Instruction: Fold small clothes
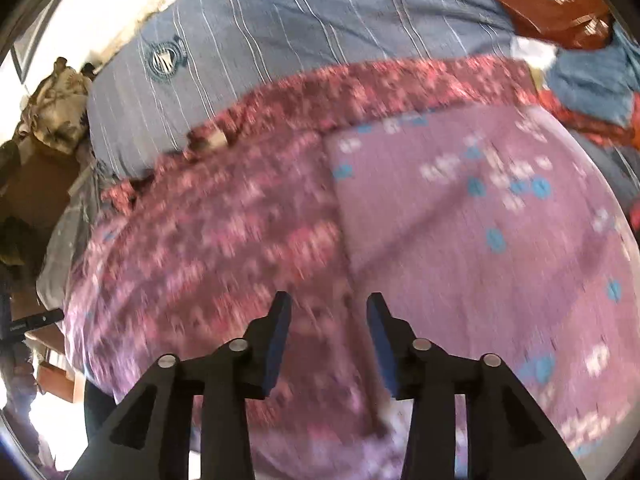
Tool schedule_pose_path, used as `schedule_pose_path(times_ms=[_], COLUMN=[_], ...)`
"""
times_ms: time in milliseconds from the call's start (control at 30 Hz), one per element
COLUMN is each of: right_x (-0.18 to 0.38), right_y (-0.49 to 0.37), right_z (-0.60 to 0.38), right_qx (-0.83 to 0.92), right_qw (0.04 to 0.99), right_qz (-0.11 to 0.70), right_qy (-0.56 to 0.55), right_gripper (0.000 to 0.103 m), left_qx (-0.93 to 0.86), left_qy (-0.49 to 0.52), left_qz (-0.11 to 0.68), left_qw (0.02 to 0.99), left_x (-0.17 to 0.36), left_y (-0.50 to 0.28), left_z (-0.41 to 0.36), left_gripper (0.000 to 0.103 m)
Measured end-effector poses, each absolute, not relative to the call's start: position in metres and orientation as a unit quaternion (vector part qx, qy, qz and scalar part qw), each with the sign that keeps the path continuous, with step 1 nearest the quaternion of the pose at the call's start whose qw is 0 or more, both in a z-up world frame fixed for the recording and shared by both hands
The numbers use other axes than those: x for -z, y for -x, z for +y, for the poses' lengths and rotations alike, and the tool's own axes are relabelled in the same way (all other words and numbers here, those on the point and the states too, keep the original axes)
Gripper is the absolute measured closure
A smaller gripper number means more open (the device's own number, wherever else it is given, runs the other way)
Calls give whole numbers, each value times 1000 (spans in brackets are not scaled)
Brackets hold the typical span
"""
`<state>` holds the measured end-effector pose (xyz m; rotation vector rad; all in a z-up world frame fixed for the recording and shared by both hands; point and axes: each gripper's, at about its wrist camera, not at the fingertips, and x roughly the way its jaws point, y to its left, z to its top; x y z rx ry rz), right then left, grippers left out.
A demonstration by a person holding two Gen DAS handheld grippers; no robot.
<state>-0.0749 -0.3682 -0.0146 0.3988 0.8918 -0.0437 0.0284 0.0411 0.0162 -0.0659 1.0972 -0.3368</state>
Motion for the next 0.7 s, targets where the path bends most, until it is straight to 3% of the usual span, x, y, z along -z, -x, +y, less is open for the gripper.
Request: schedule_pose_path(times_ms=[200, 333, 467, 700], right_x=[67, 37, 6, 45], right_y=[21, 14, -1, -49], right_z=[-352, -375, -483, -649], right_qx=[20, 22, 120, 252], right_qw=[863, 878, 887, 811], right_qz=[481, 453, 372, 295], right_qy=[-155, -149, -246, -438], right_gripper=[61, 60, 34, 34], left_qx=[133, 194, 221, 207], left_qy=[26, 11, 33, 109], left_qz=[579, 555, 520, 534], left_qw=[804, 809, 824, 812], left_x=[57, 30, 6, 35], left_y=[-82, -83, -106, -189], left_z=[0, -20, -34, -59], left_gripper=[28, 28, 28, 28])
